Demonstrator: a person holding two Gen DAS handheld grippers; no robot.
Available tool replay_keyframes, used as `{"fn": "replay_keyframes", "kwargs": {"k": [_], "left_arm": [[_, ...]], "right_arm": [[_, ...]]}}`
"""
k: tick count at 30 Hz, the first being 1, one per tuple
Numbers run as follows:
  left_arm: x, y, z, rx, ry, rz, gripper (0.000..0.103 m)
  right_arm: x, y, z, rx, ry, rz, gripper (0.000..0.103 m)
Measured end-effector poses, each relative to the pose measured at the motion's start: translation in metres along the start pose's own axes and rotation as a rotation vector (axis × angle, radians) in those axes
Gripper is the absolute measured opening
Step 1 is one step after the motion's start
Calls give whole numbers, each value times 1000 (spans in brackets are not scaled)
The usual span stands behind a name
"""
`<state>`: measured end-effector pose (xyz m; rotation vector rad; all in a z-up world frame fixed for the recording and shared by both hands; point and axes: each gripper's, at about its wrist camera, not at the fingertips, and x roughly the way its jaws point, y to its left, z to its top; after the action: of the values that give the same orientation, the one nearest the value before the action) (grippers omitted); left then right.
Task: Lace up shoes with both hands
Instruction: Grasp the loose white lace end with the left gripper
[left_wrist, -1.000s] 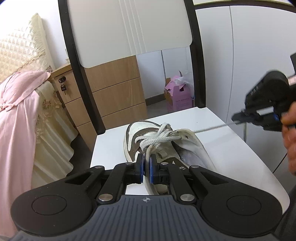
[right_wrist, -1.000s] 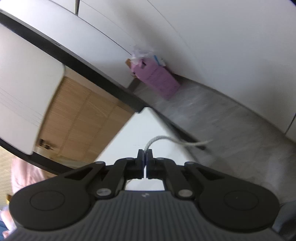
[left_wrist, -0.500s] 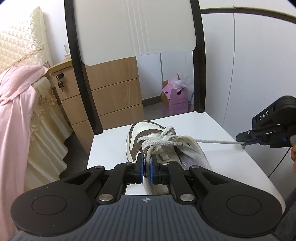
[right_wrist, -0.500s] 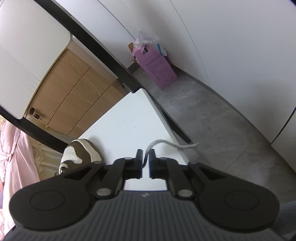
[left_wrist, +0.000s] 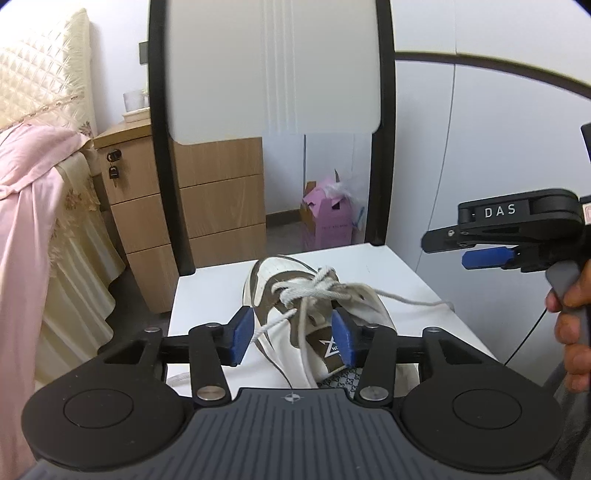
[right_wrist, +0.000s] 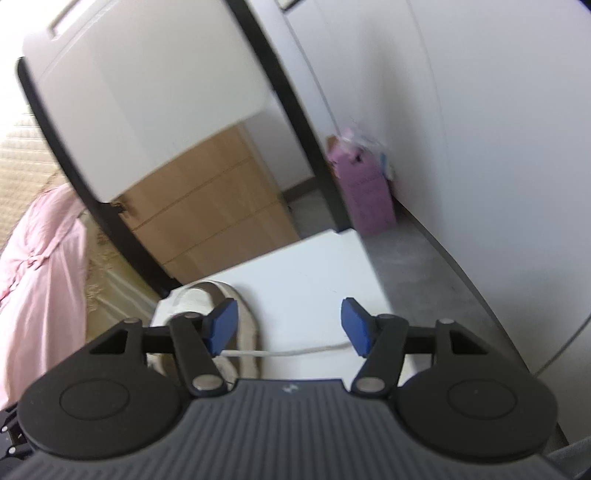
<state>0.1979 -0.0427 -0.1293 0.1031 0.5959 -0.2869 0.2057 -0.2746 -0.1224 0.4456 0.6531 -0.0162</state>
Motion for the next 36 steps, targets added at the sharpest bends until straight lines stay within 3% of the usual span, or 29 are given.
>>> {"fn": "replay_keyframes", "kwargs": {"k": [8,13,17,23,29,36], "left_arm": [[-11,5,0,30,-35,-22,74],[-18,6,2,63,-66,-22,80],[-28,13,3,75,-108,-28,84],[-24,39,7,23,-106,-18,86],[-13,89,12,-232,-42,-35,86],[27,138,4,-608,193,-132,85]], "right_arm": [[-2,29,2,-69,-30,65,68],[0,41,1,-103,-30,81,78],[9,48,-2,-124,-12,93,80],[23,57,-5,-144,-2,108,85],[35,66,-7,-157,13,126,86],[40,81,-9,-244,5,160,86]]}}
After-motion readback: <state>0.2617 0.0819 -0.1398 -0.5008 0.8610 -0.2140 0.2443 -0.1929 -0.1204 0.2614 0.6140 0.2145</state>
